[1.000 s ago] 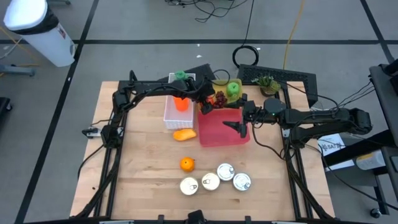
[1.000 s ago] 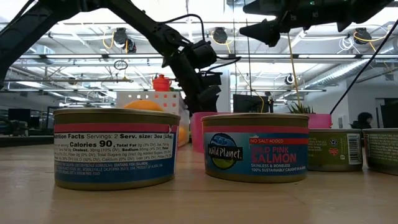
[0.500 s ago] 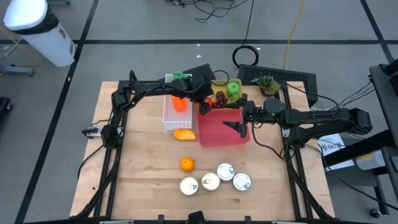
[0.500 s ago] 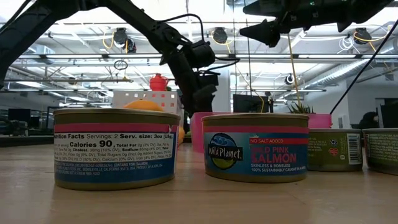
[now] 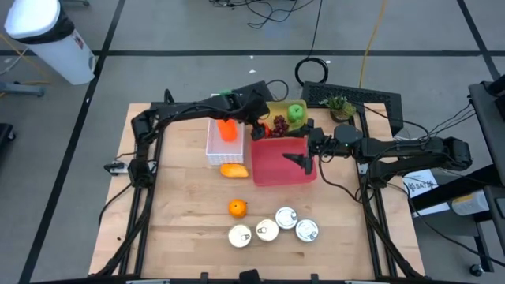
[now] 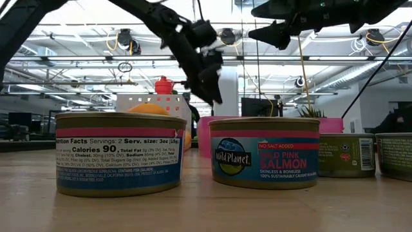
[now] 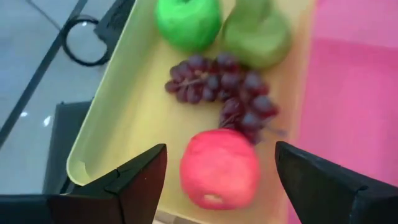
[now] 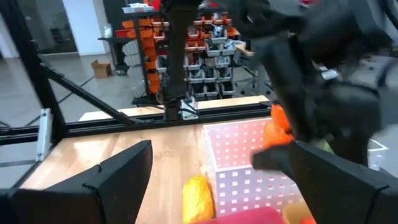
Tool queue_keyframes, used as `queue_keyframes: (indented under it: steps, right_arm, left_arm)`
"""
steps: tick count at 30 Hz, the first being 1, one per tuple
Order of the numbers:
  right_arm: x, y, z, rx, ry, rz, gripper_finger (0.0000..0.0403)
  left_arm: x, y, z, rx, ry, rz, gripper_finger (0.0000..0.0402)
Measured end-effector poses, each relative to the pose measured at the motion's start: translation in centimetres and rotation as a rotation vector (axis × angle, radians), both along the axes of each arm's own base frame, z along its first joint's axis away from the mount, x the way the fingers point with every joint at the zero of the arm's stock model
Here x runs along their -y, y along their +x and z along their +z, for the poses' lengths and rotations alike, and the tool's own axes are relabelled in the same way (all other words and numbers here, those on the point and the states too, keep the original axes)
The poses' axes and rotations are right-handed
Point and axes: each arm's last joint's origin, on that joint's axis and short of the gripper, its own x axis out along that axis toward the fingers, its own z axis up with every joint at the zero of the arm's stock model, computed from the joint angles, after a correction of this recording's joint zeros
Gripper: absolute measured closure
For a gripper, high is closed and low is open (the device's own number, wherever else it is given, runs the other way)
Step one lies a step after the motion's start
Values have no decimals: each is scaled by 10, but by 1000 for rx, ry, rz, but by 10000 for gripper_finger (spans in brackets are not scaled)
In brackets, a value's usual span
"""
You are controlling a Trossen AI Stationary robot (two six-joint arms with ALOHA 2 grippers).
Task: Pick & Place Food Item
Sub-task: Put the orange into the yellow bin
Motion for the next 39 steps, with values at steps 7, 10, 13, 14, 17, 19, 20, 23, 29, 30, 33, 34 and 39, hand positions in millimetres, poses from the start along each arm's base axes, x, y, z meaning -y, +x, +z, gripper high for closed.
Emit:
queue_keyframes:
  steps: [7, 10, 13, 14, 17, 19, 20, 23, 29, 30, 33, 34, 39]
  right_arm:
    - [-3, 0, -3, -25, 45, 11, 51]
    - [-10, 1, -4, -34, 60, 42, 51]
    - [-17, 1, -5, -52, 62, 74, 51]
    - [-19, 2, -6, -55, 62, 84, 51]
    - [-26, 2, -6, -63, 60, 114, 51]
    - [-30, 3, -7, -68, 51, 130, 51]
    - [-31, 3, -8, -68, 44, 136, 51]
    - [-31, 4, -7, -61, 28, 140, 51]
    - [-31, 9, -7, -23, 24, 133, 51]
    - [-31, 10, -6, -13, 23, 133, 51]
    - [-31, 12, -7, -2, 16, 134, 51]
    - [-31, 13, -7, -2, 9, 134, 51]
    - [-31, 15, -9, -10, 0, 134, 51]
  left_arm:
    - [43, -25, 59, 167, -121, -306, 96]
    - [72, -41, 75, 250, -90, -429, 96]
    - [98, -64, 83, 351, -46, -453, 96]
    - [107, -73, 85, 387, -37, -458, 96]
    - [130, -96, 78, 452, -33, -486, 96]
    - [145, -108, 66, 451, -79, -501, 96]
    - [152, -113, 60, 449, -107, -504, 96]
    - [169, -126, 41, 418, -188, -508, 96]
    - [201, -135, -2, 286, -347, -511, 96]
    - [205, -134, -7, 270, -343, -513, 96]
    - [220, -133, -20, 201, -326, -497, 96]
    - [226, -131, -23, 193, -312, -507, 96]
    - [248, -126, -36, 125, -208, -555, 96]
